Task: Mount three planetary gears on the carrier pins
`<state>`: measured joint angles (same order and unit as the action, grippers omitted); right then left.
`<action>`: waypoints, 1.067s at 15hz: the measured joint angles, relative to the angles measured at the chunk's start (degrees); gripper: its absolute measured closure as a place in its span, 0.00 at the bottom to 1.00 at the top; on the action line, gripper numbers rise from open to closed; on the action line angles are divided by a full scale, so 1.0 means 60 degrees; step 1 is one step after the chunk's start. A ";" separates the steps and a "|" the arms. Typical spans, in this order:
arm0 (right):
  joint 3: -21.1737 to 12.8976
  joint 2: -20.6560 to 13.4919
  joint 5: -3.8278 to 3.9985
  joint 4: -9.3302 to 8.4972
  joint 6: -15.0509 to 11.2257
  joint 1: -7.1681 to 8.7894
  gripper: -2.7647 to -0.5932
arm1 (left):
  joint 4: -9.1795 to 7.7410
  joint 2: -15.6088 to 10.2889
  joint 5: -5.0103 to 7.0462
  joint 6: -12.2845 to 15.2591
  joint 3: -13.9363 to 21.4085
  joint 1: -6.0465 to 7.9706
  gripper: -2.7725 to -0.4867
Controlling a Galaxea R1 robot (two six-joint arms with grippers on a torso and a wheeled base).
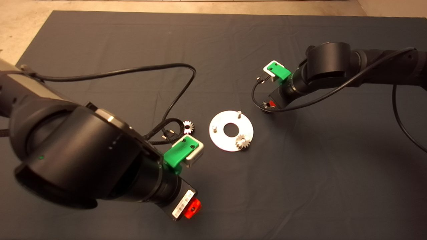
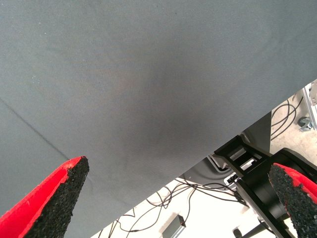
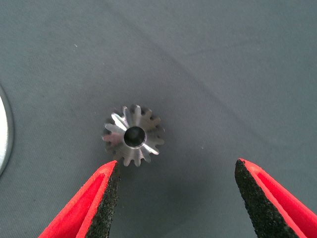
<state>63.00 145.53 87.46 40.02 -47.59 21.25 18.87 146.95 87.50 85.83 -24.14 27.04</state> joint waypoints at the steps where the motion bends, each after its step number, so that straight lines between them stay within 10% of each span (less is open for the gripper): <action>1: 0.0023 -0.0005 0.0004 -0.0006 0.0028 0.0000 0.43 | 0.0000 0.0000 -0.0002 0.0000 0.0000 0.0000 0.06; 5: 0.0206 -0.0027 0.0009 -0.0322 0.0035 0.0000 0.41 | 0.0000 0.0000 -0.0004 0.0000 0.0000 0.0000 0.06; 8: 0.0629 -0.0064 -0.0058 -0.1447 0.0030 -0.0072 0.41 | 0.0000 0.0000 -0.0004 0.0000 0.0000 0.0000 0.06; 10: 0.0829 -0.0139 -0.0453 -0.1958 0.0026 -0.0260 0.42 | 0.0000 0.0000 -0.0004 0.0000 0.0000 0.0000 0.06; 13: 0.0925 -0.0155 -0.0677 -0.2119 0.0026 -0.0451 0.42 | 0.0000 0.0004 -0.0004 0.0000 0.0000 0.0000 0.06; 16: 0.0933 -0.0133 -0.1441 -0.2119 0.0026 -0.0445 0.41 | 0.0000 0.0000 -0.0004 0.0000 0.0000 0.0000 0.06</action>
<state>68.60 144.73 78.81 27.31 -47.43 18.58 18.87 146.95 87.48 85.83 -24.14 27.04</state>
